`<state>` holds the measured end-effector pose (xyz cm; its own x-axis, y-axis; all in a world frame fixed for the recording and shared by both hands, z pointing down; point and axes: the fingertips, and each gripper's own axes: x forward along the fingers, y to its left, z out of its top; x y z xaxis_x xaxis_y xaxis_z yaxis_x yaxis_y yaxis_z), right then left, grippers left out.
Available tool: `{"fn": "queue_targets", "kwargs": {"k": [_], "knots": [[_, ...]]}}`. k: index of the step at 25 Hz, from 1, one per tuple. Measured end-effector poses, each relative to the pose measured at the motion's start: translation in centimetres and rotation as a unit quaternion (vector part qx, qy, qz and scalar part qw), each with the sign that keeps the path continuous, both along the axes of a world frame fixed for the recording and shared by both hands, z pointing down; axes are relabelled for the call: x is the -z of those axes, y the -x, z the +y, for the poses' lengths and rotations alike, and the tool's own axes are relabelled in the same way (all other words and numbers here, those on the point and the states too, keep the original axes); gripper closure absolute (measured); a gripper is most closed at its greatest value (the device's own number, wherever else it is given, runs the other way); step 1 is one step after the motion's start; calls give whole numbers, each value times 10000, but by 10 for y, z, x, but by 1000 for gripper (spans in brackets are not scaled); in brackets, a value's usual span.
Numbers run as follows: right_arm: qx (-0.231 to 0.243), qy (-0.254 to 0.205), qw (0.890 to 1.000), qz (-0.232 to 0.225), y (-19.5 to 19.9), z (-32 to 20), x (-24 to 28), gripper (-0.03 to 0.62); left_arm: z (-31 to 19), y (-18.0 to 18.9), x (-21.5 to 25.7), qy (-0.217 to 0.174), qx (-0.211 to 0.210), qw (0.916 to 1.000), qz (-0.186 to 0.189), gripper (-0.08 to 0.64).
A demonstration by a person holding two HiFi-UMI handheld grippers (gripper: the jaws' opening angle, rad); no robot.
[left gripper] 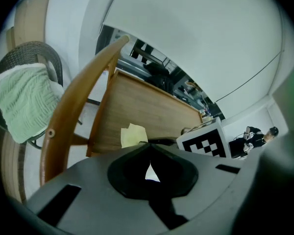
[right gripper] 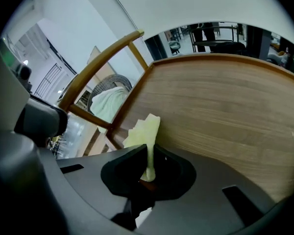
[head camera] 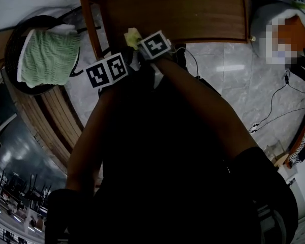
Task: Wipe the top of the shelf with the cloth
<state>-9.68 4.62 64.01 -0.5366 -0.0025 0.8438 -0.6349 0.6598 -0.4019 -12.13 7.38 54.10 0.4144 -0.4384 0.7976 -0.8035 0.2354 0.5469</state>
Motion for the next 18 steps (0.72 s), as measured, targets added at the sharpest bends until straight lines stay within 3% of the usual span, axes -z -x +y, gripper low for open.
{"fn": "queue_targets", "kwargs": {"k": [18], "knots": [[-1231,-348,9910,387,-246,-83,10,546,-83,-185,-24,76,-1041,9943,195,549]]}}
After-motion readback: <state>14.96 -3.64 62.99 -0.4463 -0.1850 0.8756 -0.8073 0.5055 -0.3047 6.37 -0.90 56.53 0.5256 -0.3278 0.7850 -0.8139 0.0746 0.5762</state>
